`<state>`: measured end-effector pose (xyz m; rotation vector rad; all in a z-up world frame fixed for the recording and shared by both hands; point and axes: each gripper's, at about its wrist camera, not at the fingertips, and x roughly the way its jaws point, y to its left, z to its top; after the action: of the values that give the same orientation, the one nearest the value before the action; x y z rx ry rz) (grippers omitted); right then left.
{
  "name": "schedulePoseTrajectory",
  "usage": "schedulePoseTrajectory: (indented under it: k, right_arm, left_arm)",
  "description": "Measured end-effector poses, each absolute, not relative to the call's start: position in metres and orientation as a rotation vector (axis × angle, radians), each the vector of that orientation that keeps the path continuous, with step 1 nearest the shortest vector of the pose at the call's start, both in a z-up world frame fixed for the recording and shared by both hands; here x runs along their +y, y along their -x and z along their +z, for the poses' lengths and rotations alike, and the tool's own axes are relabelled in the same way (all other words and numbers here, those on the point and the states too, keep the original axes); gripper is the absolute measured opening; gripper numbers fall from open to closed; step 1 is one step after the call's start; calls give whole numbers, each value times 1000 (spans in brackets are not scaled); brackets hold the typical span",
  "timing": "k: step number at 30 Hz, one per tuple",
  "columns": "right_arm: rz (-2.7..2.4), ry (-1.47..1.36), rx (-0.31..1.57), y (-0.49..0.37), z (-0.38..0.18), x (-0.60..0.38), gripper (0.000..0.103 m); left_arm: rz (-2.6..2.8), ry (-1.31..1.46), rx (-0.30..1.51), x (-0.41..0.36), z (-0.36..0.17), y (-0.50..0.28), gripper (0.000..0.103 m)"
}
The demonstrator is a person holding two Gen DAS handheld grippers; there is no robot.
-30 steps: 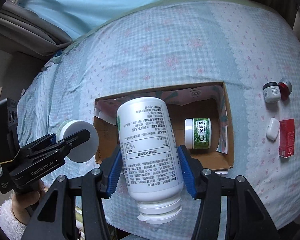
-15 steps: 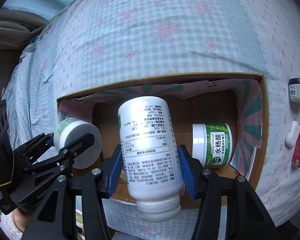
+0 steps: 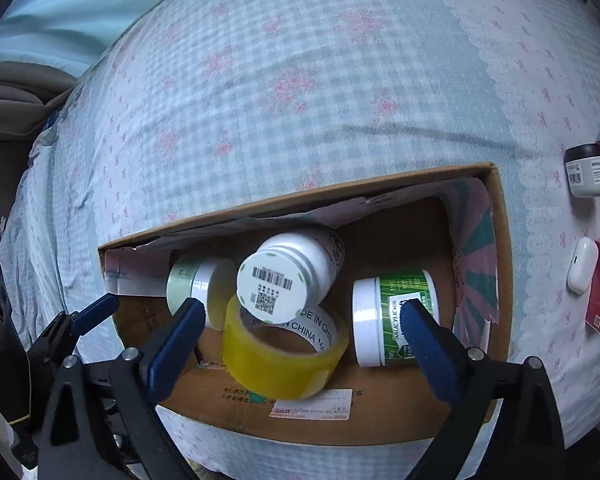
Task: Organize rigid objects
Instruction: 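Carry both items into the box and open both tools, then lift both tools out of the box toward the remaining items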
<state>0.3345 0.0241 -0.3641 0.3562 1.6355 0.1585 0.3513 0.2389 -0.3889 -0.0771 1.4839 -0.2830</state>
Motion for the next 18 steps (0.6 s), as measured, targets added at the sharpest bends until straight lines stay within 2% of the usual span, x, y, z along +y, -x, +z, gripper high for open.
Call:
schedulePoseTrajectory:
  k: [7, 18]
  right_arm:
    - [184, -351, 1588, -321, -344, 21, 97]
    - [207, -312, 1490, -285, -286, 27, 97]
  left_arm:
    - [-265, 88, 1450, 237, -367, -335, 103]
    - [-231, 80, 1340, 245, -299, -288, 103]
